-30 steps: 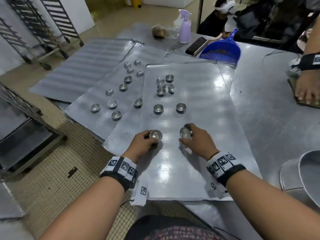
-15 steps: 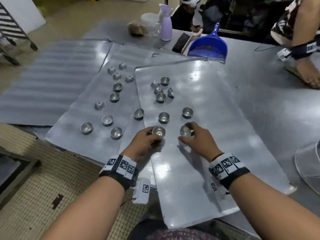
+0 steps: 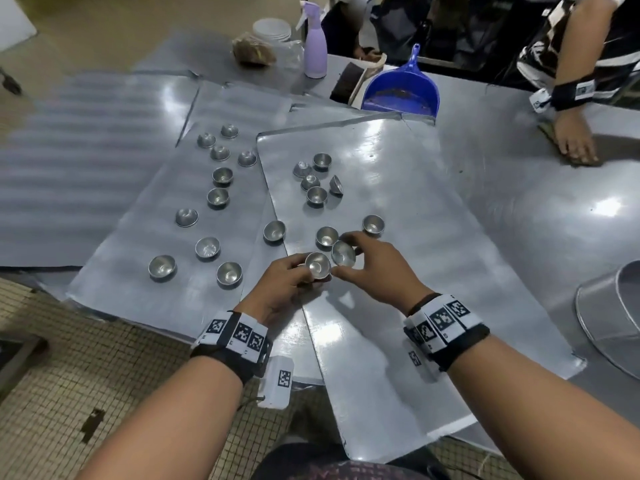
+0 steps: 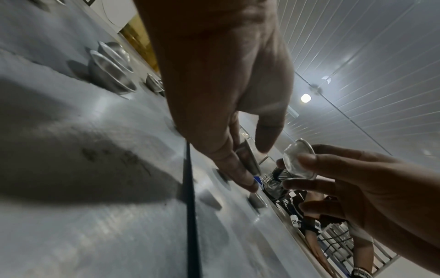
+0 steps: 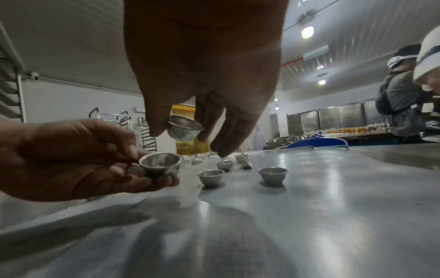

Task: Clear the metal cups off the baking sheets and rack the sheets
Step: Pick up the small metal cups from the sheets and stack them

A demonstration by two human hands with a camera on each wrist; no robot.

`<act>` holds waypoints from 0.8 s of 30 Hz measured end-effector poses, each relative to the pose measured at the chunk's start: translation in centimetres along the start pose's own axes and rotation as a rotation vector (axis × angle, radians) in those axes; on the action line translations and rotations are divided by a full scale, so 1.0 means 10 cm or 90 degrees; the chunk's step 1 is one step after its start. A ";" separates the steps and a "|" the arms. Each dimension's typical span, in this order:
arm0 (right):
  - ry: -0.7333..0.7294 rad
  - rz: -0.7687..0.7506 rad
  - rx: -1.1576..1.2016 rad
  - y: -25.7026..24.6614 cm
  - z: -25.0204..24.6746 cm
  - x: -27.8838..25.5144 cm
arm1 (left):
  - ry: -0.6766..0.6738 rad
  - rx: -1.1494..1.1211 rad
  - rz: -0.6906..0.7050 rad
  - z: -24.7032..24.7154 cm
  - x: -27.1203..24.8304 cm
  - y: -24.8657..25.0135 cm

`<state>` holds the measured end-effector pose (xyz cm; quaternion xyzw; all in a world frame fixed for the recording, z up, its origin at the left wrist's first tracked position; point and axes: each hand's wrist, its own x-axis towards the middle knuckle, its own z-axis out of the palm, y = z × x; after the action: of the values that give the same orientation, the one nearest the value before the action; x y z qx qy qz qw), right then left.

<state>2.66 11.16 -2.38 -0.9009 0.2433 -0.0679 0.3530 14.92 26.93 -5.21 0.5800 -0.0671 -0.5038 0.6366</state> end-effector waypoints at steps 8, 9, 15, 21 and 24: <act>-0.065 -0.043 -0.095 -0.17 0.20 0.10 | 0.027 -0.027 0.008 -0.03 -0.08 0.09; -0.068 -0.041 -0.095 -0.18 0.23 0.10 | 0.028 -0.033 0.008 -0.04 -0.08 0.08; -0.079 -0.056 -0.108 -0.26 0.31 0.09 | 0.028 -0.064 0.021 -0.12 -0.12 0.04; -0.069 -0.035 -0.055 -0.21 0.32 0.14 | 0.067 -0.159 0.027 -0.25 -0.15 0.07; -0.010 -0.012 -0.052 -0.13 0.22 0.28 | 0.092 -0.193 0.017 -0.31 -0.16 0.08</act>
<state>6.28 11.92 -3.34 -0.9172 0.2344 -0.0543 0.3175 16.68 30.02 -4.77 0.5112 0.0480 -0.4569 0.7264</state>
